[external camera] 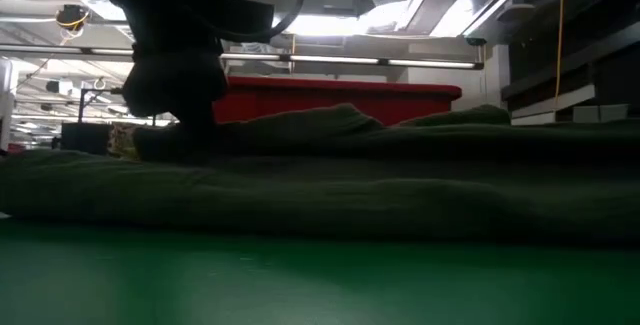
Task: Fold Laundry from Bin
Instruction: Fold the green shirt
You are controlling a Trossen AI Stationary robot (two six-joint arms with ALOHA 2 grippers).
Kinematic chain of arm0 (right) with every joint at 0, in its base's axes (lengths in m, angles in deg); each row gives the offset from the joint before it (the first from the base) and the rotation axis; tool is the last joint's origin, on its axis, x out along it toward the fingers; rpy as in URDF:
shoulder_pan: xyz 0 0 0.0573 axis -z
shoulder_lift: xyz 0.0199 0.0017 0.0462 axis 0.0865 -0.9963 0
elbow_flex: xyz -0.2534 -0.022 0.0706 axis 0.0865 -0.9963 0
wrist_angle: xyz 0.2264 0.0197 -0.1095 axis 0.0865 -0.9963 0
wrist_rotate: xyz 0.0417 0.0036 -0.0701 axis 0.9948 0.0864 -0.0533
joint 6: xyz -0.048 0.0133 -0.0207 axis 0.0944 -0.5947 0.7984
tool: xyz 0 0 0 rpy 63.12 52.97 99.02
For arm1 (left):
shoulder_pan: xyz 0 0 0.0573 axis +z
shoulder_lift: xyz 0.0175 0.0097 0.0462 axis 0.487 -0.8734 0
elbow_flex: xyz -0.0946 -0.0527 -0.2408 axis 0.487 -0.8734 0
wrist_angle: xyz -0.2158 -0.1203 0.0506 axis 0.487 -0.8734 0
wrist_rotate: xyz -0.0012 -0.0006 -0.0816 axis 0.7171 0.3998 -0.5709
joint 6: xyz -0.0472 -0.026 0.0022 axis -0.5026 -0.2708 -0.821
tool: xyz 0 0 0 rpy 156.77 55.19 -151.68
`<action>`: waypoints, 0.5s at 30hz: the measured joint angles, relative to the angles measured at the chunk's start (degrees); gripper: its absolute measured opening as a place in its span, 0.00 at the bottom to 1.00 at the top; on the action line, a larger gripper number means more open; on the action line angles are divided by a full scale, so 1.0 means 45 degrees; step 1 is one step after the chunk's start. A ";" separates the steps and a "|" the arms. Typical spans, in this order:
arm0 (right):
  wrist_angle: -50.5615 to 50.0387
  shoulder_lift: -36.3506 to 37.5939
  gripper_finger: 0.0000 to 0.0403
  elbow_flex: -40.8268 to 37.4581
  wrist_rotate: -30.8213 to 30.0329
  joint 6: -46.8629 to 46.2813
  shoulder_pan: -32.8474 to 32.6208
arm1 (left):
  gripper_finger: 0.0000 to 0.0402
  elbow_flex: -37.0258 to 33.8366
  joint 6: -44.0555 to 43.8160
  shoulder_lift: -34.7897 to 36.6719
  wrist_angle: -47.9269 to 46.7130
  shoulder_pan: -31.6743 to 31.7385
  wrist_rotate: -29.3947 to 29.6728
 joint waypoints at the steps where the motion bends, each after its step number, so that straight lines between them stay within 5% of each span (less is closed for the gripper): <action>1: 0.0008 0.0000 0.08 -0.0003 0.0052 -0.0001 0.0071 | 0.10 0.0000 0.0000 0.0000 0.0000 0.0043 0.0007; 8: 0.0010 0.0000 0.11 -0.0005 0.0221 0.0024 0.0131 | 0.25 0.0000 0.0032 0.0000 -0.0005 0.0057 -0.0007; 15: 0.0004 0.0000 0.27 -0.0005 0.0181 0.0030 0.0130 | 0.40 0.0000 -0.0029 0.0000 0.0008 0.0057 -0.0538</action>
